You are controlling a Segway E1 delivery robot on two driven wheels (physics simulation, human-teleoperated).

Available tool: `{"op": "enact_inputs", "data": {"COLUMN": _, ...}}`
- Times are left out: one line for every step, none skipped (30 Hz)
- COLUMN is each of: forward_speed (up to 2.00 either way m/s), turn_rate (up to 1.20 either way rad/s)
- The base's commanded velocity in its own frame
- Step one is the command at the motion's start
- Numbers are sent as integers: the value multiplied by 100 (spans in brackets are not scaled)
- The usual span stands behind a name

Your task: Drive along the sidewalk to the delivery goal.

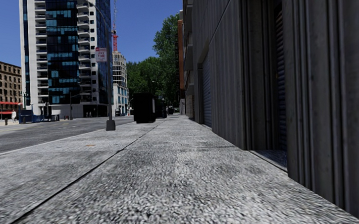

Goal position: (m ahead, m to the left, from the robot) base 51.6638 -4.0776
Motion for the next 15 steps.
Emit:
{"op": "enact_inputs", "data": {"forward_speed": 200, "turn_rate": 0}}
{"op": "enact_inputs", "data": {"forward_speed": 200, "turn_rate": 0}}
{"op": "enact_inputs", "data": {"forward_speed": 200, "turn_rate": 0}}
{"op": "enact_inputs", "data": {"forward_speed": 200, "turn_rate": 0}}
{"op": "enact_inputs", "data": {"forward_speed": 200, "turn_rate": 0}}
{"op": "enact_inputs", "data": {"forward_speed": 200, "turn_rate": 0}}
{"op": "enact_inputs", "data": {"forward_speed": 200, "turn_rate": 0}}
{"op": "enact_inputs", "data": {"forward_speed": 200, "turn_rate": 0}}
{"op": "enact_inputs", "data": {"forward_speed": 200, "turn_rate": 0}}
{"op": "enact_inputs", "data": {"forward_speed": 200, "turn_rate": 0}}
{"op": "enact_inputs", "data": {"forward_speed": 200, "turn_rate": 0}}
{"op": "enact_inputs", "data": {"forward_speed": 200, "turn_rate": 0}}
{"op": "enact_inputs", "data": {"forward_speed": 200, "turn_rate": 0}}
{"op": "enact_inputs", "data": {"forward_speed": 200, "turn_rate": 0}}
{"op": "enact_inputs", "data": {"forward_speed": 200, "turn_rate": 0}}
